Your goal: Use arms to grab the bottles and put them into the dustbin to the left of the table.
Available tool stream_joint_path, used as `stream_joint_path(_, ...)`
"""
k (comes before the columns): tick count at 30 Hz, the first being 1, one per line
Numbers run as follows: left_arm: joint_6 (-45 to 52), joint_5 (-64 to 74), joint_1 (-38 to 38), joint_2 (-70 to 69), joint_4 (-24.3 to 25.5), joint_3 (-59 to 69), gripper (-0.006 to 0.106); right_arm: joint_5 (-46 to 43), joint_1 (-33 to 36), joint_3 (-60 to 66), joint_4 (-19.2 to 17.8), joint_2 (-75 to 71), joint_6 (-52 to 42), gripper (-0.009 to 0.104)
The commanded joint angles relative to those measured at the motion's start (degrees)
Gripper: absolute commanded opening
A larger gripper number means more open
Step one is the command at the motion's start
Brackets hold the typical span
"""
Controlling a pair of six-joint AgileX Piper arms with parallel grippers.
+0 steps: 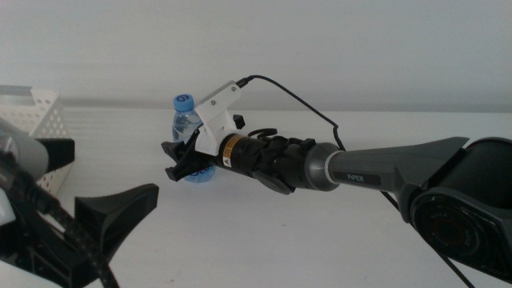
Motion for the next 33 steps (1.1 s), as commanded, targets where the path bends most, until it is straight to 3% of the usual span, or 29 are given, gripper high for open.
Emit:
stream_joint_path(1,-0.14,-0.83,0.28,-0.33,0.03,0.24,0.094,3.13,0.52,-0.28,0.16,-1.07,4.36,0.065)
stream_joint_path(3,-0.14,-0.83,0.28,-0.33,0.03,0.24,0.094,8.28,0.99,-0.28,-0.66,-2.54,9.12,0.091)
stream_joint_path(4,-0.14,-0.83,0.28,-0.33,0.03,0.24,0.094,12.45,1.44,-0.28,-1.71,-3.55,11.40,0.093)
stream_joint_path(8,-0.14,-0.83,0.28,-0.33,0.03,0.24,0.094,25.58,3.70,1.50,-1.60,-8.28,13.74,0.093)
stream_joint_path(15,-0.14,-0.83,0.28,-0.33,0.03,0.24,0.094,24.84,6.37,18.17,-1.48,-26.57,13.25,0.093)
stream_joint_path(20,-0.14,-0.83,0.28,-0.33,0.03,0.24,0.094,30.35,6.47,31.21,-1.48,-41.98,13.13,0.093)
stream_joint_path(24,-0.14,-0.83,0.28,-0.33,0.03,0.24,0.094,41.88,6.37,36.66,-1.48,-56.37,10.32,0.093)
stream_joint_path(28,-0.14,-0.83,0.28,-0.33,0.03,0.24,0.094,53.66,6.37,37.02,2.73,-68.33,4.83,0.093)
stream_joint_path(33,-0.14,-0.83,0.28,-0.33,0.03,0.24,0.094,59.11,6.37,37.02,6.46,-80.24,1.21,0.093)
